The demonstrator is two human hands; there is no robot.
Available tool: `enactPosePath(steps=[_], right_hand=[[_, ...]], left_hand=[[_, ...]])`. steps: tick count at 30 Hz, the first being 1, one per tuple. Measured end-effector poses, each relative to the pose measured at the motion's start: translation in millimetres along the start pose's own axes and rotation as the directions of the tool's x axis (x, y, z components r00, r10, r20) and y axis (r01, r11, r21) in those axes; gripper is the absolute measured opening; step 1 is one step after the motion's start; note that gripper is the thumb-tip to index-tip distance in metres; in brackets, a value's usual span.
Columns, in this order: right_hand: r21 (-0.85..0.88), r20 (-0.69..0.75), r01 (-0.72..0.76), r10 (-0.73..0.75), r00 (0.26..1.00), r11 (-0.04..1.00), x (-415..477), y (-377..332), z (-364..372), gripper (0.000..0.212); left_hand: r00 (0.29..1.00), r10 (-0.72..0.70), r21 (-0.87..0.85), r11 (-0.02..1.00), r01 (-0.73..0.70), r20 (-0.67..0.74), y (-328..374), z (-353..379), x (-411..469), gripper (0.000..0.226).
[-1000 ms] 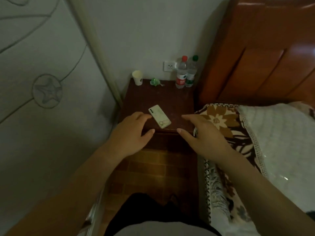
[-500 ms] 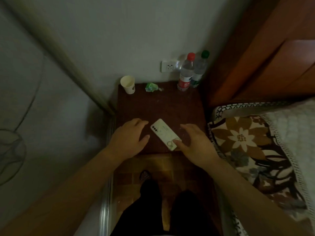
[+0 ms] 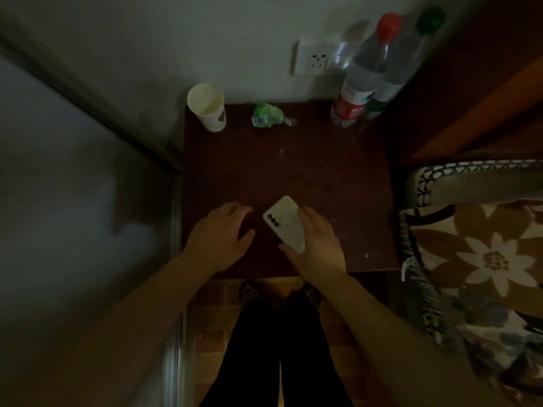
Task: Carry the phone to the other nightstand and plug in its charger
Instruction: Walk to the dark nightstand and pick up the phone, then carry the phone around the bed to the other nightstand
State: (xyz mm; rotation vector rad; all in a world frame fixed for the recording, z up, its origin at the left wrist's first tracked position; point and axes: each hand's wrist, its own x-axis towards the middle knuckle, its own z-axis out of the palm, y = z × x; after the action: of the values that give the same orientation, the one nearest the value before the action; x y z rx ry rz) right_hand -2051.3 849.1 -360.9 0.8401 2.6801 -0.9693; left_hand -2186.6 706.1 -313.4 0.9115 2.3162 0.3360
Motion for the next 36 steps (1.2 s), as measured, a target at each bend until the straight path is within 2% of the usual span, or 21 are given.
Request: enactPosePath(steps=[4,10,19,27,31,36], right_hand=[[-0.062,-0.014,-0.045,0.044,0.999,0.997,9.4,15.2,31.4,0.088],[-0.134,-0.132,-0.097,0.079,0.988,0.986,12.7,27.3,48.5,0.091],[-0.188,-0.098,-0.030,0.012,0.995,0.982,14.0,24.0,45.1,0.077],[-0.030,-0.123,-0.074,0.070,0.990,0.997,-9.3,-5.5,4.8,0.074],[0.093,-0.216,-0.089,0.107,0.970,0.992,-38.3,-30.7,-37.1,0.071],[0.139,-0.334,-0.124,0.164,0.928,0.982,-86.8,-53.5,-88.4,0.070]], left_hand=[[1.000,-0.023,-0.004,1.000,0.023,0.008,-17.2,15.1,9.3,0.050],[0.998,-0.055,-0.055,0.997,0.056,0.027,-34.7,30.0,11.7,0.052],[0.998,-0.038,-0.067,0.997,0.042,0.058,-32.1,30.1,13.9,0.051],[1.000,0.015,-0.045,0.999,-0.014,0.008,-9.3,-8.2,-2.1,0.051],[0.996,0.071,-0.065,0.995,-0.074,-0.052,19.0,-44.6,-23.4,0.050],[0.974,0.207,-0.050,0.976,-0.212,-0.088,66.1,-85.3,-55.8,0.050]])
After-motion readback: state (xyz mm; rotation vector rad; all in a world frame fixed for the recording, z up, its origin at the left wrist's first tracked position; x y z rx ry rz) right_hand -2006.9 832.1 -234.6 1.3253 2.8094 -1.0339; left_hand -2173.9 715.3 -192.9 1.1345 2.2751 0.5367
